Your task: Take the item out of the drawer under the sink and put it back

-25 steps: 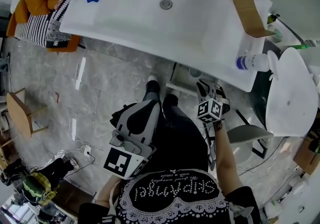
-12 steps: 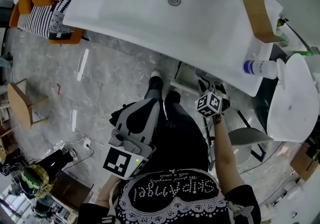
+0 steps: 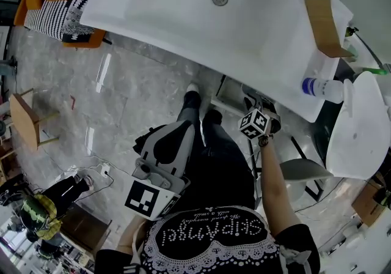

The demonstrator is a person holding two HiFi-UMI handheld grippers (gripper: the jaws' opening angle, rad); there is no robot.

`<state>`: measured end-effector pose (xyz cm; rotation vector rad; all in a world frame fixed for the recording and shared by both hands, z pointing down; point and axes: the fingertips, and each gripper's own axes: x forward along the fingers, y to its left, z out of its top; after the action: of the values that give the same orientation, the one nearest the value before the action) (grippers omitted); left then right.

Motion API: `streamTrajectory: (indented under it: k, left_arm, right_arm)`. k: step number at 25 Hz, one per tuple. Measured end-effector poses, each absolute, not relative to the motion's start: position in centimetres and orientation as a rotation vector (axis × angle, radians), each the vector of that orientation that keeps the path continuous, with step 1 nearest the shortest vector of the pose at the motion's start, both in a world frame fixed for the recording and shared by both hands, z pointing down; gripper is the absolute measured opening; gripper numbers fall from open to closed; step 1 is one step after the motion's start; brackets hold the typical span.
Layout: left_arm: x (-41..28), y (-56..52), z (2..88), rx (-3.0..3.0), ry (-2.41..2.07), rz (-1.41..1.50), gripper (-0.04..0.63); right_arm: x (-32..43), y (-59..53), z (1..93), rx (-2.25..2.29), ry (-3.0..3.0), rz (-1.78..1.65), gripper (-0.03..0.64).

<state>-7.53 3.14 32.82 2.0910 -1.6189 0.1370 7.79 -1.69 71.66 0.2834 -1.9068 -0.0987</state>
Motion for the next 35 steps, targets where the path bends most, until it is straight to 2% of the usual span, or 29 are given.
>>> streamTrajectory:
  k: [35]
  left_arm:
    - [-9.2, 2.3, 35.1, 1.933, -1.628, 0.165, 0.005]
  right_arm:
    - [8.0, -2.6, 77.9, 0.124, -1.733, -0.130, 0.063]
